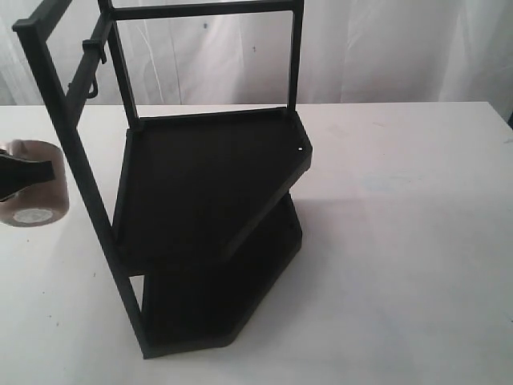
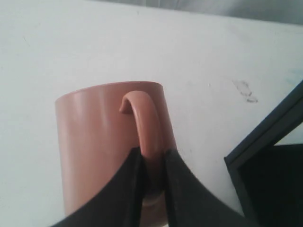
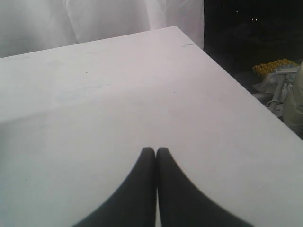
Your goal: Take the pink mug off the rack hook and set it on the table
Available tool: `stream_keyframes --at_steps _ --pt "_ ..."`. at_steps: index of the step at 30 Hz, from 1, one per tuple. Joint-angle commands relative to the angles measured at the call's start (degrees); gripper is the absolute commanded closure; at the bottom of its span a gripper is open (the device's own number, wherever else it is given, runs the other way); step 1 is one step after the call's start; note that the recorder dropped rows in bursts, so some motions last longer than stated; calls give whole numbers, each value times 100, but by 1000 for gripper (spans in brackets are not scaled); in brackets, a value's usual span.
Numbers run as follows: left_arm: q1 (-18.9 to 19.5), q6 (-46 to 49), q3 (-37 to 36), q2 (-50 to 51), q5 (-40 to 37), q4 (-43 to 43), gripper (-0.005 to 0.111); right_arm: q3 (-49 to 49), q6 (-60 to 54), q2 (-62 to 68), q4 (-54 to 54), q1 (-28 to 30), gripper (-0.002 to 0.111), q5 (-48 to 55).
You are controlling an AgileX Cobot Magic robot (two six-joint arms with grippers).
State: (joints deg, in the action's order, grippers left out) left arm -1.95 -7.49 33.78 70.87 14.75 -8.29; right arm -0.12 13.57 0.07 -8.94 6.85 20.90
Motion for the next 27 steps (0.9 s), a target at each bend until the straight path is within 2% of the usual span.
stream_keyframes --at_steps 1,4,9,13,14,17,20,22,24,27 --pt "57 38 429 405 -51 153 107 12 13 -7 0 -20 108 -42" --pt "57 -144 301 326 1073 153 107 12 13 -7 0 -20 108 -42" --pt "57 -1401 -351 38 2983 496 107 12 13 -7 0 -20 108 -42" --pt "57 -1895 -804 260 3680 901 107 12 13 -7 0 -20 108 -42" --pt "57 -2064 -900 377 3869 1045 107 12 13 -7 0 -20 108 -42" --pt "57 -2602 -1291 1043 5235 2180 107 12 13 -7 0 -20 108 -42" --pt "57 -2717 -1531 1310 5521 2225 107 12 13 -7 0 -20 108 -42" --pt "57 -2728 -1740 1306 5521 2678 107 12 13 -7 0 -20 108 -42" --pt "57 -2728 -1886 1306 5521 3574 107 12 13 -7 0 -20 108 -42" --pt "57 -2728 -1990 1306 5521 3523 107 12 13 -7 0 -20 108 -42"
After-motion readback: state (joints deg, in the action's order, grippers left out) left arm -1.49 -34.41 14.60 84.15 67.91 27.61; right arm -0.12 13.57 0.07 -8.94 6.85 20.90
